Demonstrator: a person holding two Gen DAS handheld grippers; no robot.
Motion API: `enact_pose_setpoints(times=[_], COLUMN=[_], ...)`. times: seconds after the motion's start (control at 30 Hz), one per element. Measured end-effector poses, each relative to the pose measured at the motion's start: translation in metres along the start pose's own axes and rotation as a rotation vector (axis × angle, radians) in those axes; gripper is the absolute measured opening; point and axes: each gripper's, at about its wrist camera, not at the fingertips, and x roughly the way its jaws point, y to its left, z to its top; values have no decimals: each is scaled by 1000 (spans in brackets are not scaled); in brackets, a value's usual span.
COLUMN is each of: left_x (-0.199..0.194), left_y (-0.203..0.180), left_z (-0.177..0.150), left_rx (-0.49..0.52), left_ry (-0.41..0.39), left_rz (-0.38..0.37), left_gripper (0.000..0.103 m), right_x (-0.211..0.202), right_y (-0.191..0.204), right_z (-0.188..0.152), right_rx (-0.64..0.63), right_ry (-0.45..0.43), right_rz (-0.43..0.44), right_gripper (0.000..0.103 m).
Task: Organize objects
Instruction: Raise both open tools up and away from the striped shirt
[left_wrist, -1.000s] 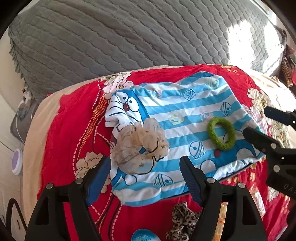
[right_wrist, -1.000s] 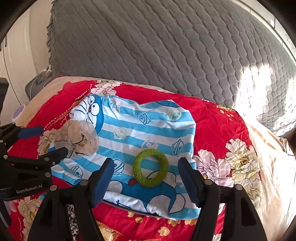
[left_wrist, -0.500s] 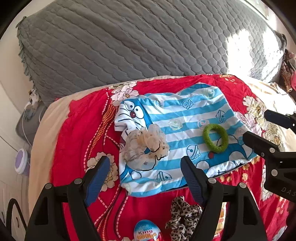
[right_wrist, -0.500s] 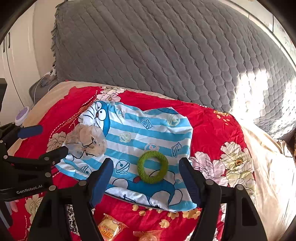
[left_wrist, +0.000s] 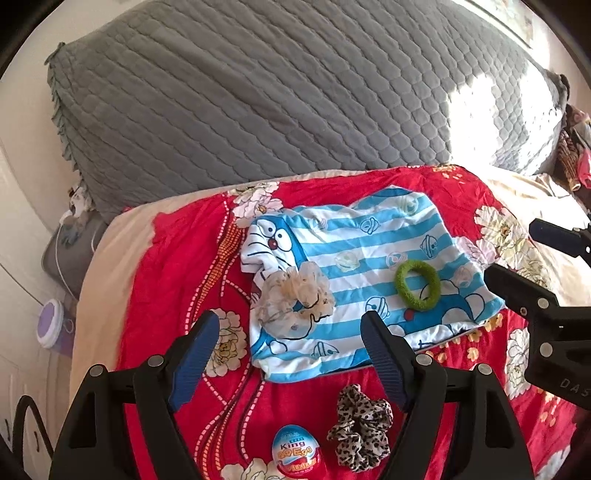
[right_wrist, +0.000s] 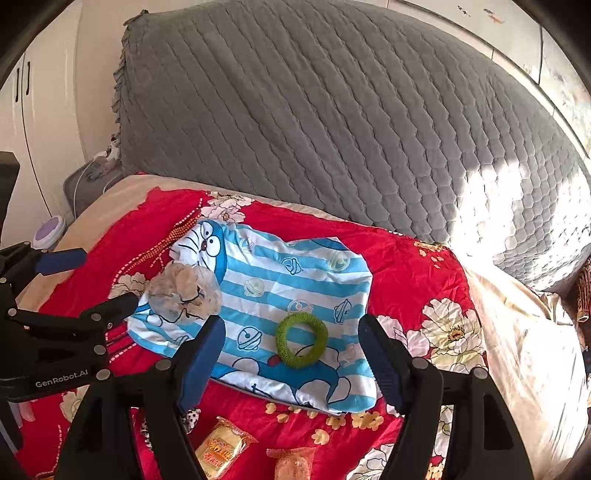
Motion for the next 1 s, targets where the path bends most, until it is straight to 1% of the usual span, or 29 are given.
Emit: enact_pose_setpoints(times=[0.1, 0.27, 0.5, 0.6, 0.7, 0.83, 1.0], left_x=[-7, -18, -43, -52, -59, -69, -73], left_y=[1, 1, -2, -4, -6, -8, -5], left_z=[0, -2, -2, -3, -4, -6, -10], left_rx=[-12, 1, 15, 12, 23, 40, 28], left_ry=[-4, -7, -32, -40, -43, -67, -53], left_rz=[7, 12, 23, 21, 14, 29, 26], left_gripper=[80, 80, 80, 81, 82, 83, 85], right_x=[-6, -18, -38, -50, -60, -71, -79], right_y=[1, 4, 7, 7, 4, -1, -4], right_z=[0, 1, 2, 2, 2, 3, 0], right_rx=[2, -11, -27, -24, -12, 11, 30], right_ry=[-1, -10, -25, -40, -52, -60, -62], right_rz=[6, 6, -7, -11, -13, -25, -19], right_gripper=[74, 74, 75, 79, 82, 87, 88])
